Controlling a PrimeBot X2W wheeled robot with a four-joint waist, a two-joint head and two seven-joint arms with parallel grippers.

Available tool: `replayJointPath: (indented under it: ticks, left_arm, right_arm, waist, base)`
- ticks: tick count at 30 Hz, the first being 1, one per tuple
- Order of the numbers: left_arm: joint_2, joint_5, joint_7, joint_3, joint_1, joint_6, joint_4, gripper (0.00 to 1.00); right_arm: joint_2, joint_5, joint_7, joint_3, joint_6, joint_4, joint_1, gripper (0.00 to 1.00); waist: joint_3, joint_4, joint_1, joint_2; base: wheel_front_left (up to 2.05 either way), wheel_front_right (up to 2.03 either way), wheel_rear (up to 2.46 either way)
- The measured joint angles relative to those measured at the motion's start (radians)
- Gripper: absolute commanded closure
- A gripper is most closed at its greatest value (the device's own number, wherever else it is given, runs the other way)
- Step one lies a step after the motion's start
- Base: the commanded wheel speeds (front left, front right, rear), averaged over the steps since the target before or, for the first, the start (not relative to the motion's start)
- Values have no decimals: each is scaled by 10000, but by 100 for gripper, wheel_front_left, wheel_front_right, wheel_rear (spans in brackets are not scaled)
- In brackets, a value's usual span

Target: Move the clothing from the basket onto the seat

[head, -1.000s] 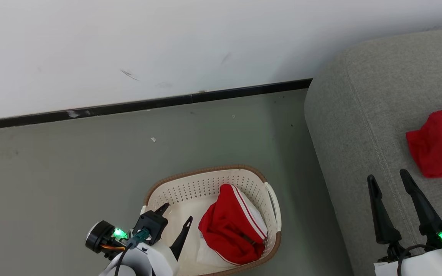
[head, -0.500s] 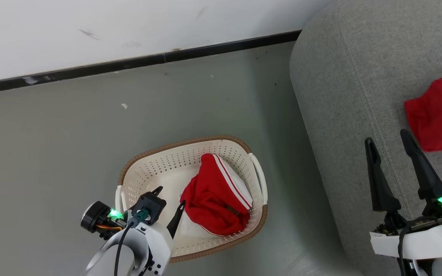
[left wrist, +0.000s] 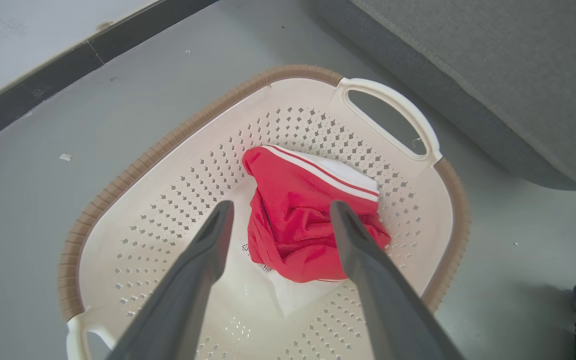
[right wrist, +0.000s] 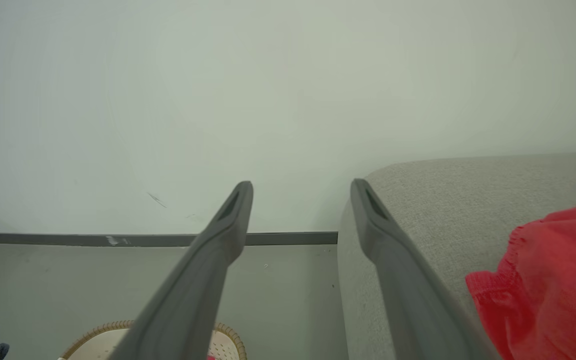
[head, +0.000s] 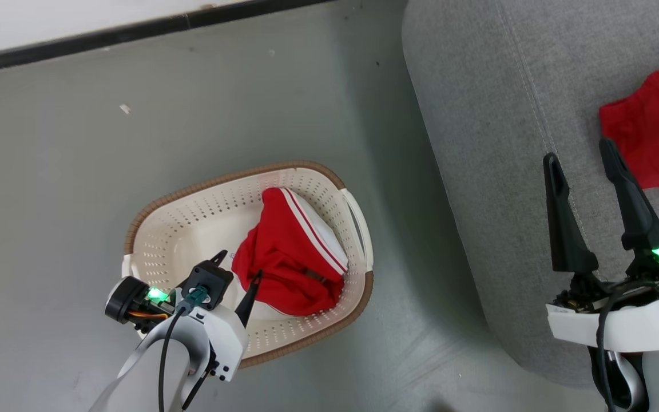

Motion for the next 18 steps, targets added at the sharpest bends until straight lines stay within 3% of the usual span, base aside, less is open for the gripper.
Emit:
replayJointPath:
  ticks: [18]
  left_arm:
    - [203,192,-341,234,-937,228,988,0]
  right_arm:
    - [-4,330,-2,301,0,-23,-1159,0]
  waist:
    - [1513,-824,0,0]
  base:
    - [0,0,0]
